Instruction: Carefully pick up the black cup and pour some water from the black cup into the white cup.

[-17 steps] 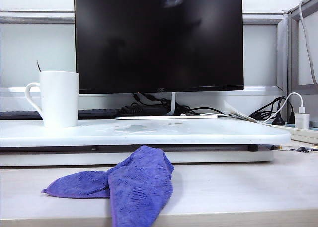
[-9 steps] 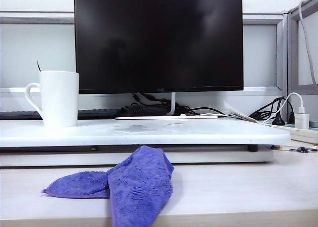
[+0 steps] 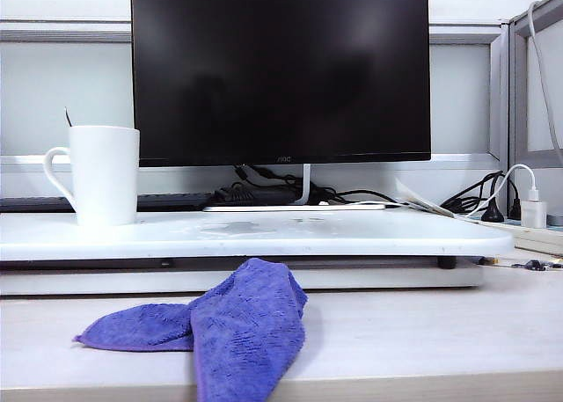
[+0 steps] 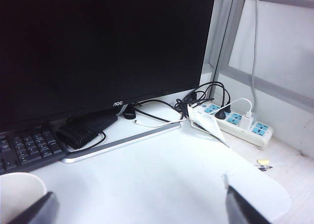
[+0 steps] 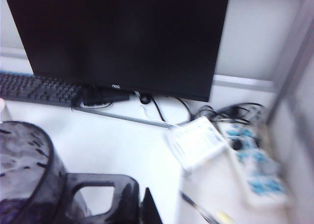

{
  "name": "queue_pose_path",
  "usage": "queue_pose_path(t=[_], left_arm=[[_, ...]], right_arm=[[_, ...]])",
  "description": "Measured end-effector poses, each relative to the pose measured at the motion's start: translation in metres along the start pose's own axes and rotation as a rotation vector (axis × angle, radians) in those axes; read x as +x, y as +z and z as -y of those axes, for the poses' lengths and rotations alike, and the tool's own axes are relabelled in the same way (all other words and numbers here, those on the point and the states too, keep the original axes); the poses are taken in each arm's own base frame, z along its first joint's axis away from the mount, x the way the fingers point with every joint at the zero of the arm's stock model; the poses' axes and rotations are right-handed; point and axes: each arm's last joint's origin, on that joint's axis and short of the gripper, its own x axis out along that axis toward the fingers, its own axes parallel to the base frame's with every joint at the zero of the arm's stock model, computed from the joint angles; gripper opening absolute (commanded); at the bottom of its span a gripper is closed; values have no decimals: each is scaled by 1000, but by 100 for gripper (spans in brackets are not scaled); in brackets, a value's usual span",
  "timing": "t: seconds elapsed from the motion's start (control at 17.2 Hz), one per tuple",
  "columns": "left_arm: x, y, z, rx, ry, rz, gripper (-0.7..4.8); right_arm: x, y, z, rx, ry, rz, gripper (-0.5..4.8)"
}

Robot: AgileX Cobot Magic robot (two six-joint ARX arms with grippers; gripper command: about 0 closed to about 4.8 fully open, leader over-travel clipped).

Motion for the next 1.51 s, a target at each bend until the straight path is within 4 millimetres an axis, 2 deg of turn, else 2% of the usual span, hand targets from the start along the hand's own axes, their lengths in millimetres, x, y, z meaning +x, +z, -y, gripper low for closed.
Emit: queue_pose_path(t=[0.17, 0.29, 0.35, 0.41, 0.58, 0.7, 0.87, 1.04, 1.16, 1.22, 1.51], left_arm=[[0, 0, 0, 1, 0, 0, 479], [0, 0, 0, 1, 0, -1, 479], [0, 0, 0, 1, 0, 0, 479], [0, 0, 0, 2, 0, -1, 479], [0, 0, 0, 2, 0, 0, 479], [0, 0, 0, 3, 0, -1, 479], [0, -1, 0, 30, 1, -12, 479], [0, -5, 0, 34, 4, -47, 479], [0, -5, 0, 34, 4, -49, 479], [0, -5, 0, 33, 4, -52, 479], [0, -7, -1, 28, 6, -64, 479]], right_arm=[[53, -50, -9, 62, 45, 124, -5], [102, -80, -19, 116, 109, 128, -5], [119, -88, -22, 138, 119, 111, -5], [148, -97, -28, 155, 139, 89, -5], [208, -124, -39, 242, 196, 115, -5], [238, -143, -44, 291, 211, 156, -5], [262, -177, -47, 247, 191, 53, -5], [275, -199, -49, 177, 183, 17, -5], [287, -201, -47, 171, 176, 27, -5], [299, -201, -44, 165, 162, 38, -5], [333, -189, -42, 124, 147, 97, -5]])
